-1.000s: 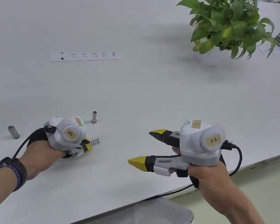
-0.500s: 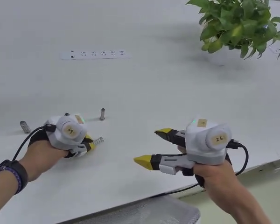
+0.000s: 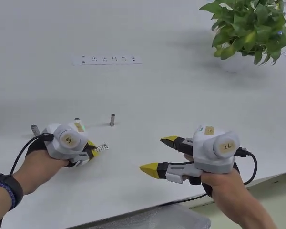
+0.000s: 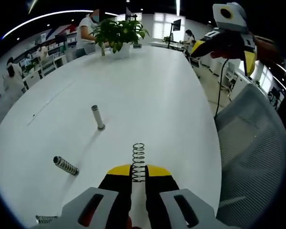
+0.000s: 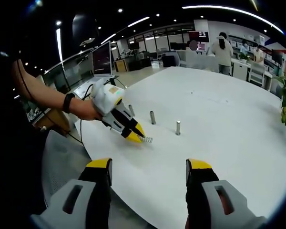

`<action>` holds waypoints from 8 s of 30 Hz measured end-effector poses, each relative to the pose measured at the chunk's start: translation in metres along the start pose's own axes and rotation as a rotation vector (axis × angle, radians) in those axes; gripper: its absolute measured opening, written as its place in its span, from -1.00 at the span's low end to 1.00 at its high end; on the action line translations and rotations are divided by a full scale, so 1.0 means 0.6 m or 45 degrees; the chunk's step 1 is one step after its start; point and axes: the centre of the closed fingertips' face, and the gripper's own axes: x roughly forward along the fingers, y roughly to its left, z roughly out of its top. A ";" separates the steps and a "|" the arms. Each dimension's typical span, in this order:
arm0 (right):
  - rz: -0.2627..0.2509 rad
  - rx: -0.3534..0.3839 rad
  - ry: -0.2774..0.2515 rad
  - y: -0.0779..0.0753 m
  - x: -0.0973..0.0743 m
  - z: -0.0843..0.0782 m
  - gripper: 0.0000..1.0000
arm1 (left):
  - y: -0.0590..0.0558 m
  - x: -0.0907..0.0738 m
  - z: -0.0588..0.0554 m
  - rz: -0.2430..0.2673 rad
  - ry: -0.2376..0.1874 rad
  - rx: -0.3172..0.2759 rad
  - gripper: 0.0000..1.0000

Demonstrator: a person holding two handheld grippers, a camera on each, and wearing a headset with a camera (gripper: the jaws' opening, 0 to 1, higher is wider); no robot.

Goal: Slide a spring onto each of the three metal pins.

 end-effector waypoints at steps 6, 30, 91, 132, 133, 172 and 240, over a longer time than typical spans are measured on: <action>0.019 -0.001 0.001 0.004 0.003 -0.003 0.23 | -0.008 -0.018 -0.003 0.009 -0.012 0.010 -0.95; 0.135 -0.037 0.002 0.031 0.034 0.008 0.15 | -0.031 -0.100 0.022 0.071 -0.105 0.075 -0.95; 0.514 -0.035 -0.051 0.133 0.063 0.024 -0.77 | -0.177 -0.138 0.109 -0.046 -0.205 0.337 -0.95; 0.471 -0.233 0.043 0.134 0.059 0.050 -0.82 | -0.167 -0.104 0.110 -0.060 -0.194 0.321 -0.95; 0.471 -0.237 0.046 0.134 0.058 0.051 -0.82 | -0.167 -0.103 0.111 -0.061 -0.196 0.319 -0.95; 0.498 -0.788 0.410 0.122 0.043 0.018 -0.66 | -0.189 -0.090 0.120 -0.135 -0.222 0.333 -0.96; 0.385 -0.768 0.525 0.024 0.054 -0.014 -0.82 | -0.103 -0.164 0.075 0.052 -0.267 -0.013 -0.40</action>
